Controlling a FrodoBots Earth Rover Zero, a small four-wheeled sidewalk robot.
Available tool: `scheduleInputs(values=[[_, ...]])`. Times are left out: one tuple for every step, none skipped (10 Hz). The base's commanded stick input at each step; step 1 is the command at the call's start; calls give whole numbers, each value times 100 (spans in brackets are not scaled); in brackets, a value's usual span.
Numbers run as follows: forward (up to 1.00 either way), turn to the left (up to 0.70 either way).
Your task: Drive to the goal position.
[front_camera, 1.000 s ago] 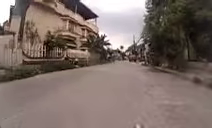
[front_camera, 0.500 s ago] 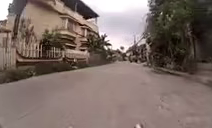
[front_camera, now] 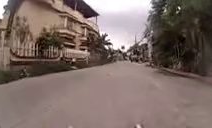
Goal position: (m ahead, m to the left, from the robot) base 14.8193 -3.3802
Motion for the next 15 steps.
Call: scheduleInputs(values=[[100, 3], [100, -1], [100, -34], [100, -37], [100, -37], [100, -37], [100, -37], [100, -29], [100, 3], [100, 3], [100, 3], [100, 3], [100, 3], [100, 3], [100, 3]])
